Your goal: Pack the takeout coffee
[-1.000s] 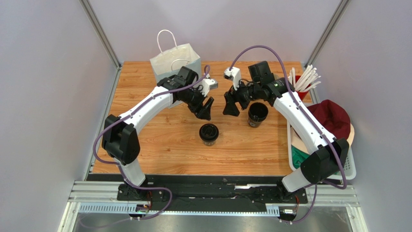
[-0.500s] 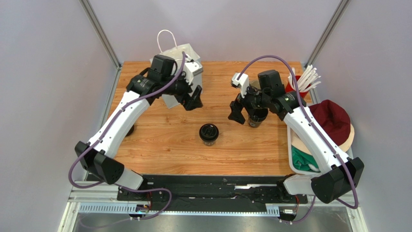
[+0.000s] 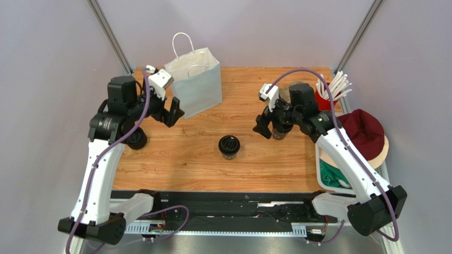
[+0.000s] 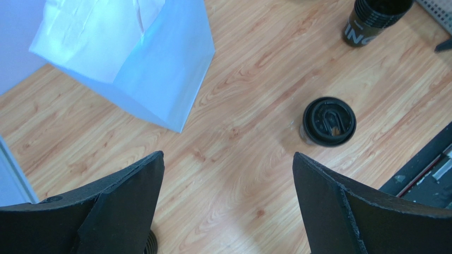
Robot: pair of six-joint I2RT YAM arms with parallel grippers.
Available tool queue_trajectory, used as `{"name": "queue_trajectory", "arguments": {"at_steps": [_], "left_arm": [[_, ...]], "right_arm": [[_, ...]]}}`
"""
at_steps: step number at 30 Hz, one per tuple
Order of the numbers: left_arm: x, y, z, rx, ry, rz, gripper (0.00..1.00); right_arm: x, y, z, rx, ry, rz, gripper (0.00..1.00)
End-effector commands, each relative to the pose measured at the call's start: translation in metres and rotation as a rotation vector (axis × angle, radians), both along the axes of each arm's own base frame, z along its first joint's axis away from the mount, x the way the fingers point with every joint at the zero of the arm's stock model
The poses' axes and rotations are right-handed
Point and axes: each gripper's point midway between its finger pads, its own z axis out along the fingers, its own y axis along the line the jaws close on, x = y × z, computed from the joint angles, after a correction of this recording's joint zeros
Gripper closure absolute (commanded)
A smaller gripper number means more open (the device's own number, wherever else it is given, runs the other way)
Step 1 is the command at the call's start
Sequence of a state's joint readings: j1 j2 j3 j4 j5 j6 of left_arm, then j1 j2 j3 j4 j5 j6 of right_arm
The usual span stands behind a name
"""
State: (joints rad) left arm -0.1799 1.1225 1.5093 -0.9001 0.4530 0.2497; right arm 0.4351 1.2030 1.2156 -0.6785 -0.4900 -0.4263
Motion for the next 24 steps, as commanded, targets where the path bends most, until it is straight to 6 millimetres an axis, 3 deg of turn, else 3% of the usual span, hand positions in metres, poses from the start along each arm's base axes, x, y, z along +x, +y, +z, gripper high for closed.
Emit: {"name": "queue_trajectory", "arguments": {"at_steps": [1, 2, 4, 9, 18, 24], "left_arm": [[-0.025, 0.017, 0.000, 0.033, -0.107, 0.025, 0.01], [-0.028, 0.017, -0.010, 0.035, -0.100, 0.021, 0.01], [-0.036, 0.019, -0.006, 0.040, -0.155, 0.004, 0.01], [-0.050, 0.018, -0.016, 0.054, -0.139, -0.044, 0.01], [-0.039, 0.022, -0.035, 0.026, -0.148, 0.010, 0.01], [-0.031, 0.018, -0.042, 0.008, -0.130, 0.007, 0.01]], "right_arm": [[-0.001, 0.003, 0.014, 0.021, -0.095, 0.046, 0.01], [-0.004, 0.004, 0.014, 0.025, -0.098, 0.059, 0.01], [-0.009, 0.007, 0.013, 0.024, -0.099, 0.090, 0.02], [-0.029, 0.013, 0.014, 0.038, -0.093, 0.183, 0.04], [-0.049, 0.047, -0.010, -0.014, -0.030, 0.302, 0.12], [-0.039, 0.083, -0.040, -0.095, 0.014, 0.263, 0.24]]}}
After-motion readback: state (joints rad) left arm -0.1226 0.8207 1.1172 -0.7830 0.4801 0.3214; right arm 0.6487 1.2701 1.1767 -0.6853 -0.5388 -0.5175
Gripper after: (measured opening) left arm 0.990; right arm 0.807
